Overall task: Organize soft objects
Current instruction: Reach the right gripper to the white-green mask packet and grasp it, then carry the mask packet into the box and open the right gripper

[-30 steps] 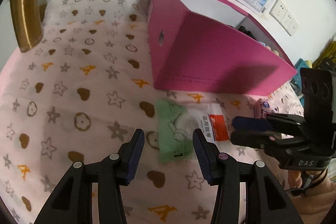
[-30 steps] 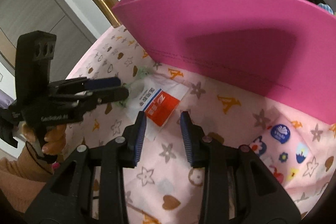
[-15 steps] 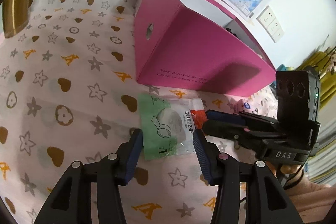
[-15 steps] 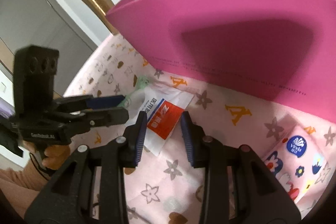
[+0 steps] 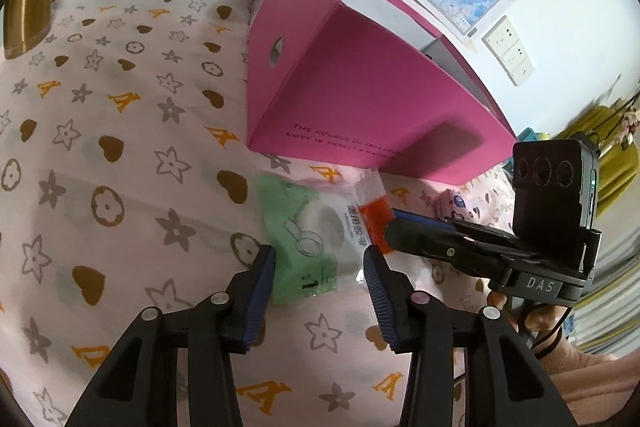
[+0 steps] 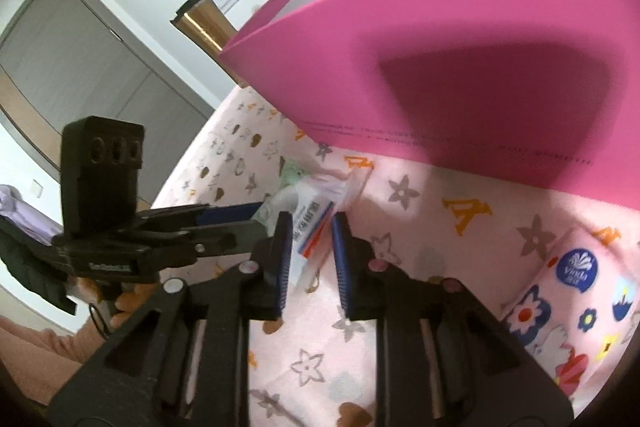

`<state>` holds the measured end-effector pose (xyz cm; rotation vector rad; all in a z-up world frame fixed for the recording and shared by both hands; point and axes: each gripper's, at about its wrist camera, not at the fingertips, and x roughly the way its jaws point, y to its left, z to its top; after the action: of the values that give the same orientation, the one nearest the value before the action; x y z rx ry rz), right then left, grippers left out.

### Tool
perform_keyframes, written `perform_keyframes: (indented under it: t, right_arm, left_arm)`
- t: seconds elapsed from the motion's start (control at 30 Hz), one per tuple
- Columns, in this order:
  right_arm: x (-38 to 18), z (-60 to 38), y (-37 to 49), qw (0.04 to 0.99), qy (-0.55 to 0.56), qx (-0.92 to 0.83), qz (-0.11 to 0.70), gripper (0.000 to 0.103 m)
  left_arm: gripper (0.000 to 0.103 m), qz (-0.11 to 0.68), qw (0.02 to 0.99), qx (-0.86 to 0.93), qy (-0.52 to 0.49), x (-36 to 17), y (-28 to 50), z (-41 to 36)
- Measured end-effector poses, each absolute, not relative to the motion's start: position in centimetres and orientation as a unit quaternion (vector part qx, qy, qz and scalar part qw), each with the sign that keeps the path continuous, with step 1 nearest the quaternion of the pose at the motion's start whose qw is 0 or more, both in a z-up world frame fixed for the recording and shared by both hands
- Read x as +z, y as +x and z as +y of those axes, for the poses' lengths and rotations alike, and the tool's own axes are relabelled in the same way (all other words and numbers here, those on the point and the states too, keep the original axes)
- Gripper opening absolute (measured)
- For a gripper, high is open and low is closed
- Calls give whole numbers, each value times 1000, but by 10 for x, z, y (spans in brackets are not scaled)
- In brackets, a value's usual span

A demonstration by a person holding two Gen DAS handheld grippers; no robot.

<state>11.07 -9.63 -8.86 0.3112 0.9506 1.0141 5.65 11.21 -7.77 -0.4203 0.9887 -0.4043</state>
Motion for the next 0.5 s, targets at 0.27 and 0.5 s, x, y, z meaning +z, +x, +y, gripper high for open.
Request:
perform_keyframes:
  t: [0.27, 0.5]
  right_arm:
    - [-91, -93, 107, 775, 106, 439, 441, 12]
    - [-68, -108, 96, 788, 103, 447, 411, 11]
  left_arm:
    - [42, 470, 844, -183, -183, -76, 57, 106]
    - [42, 451, 846, -199, -203, -66, 51, 101]
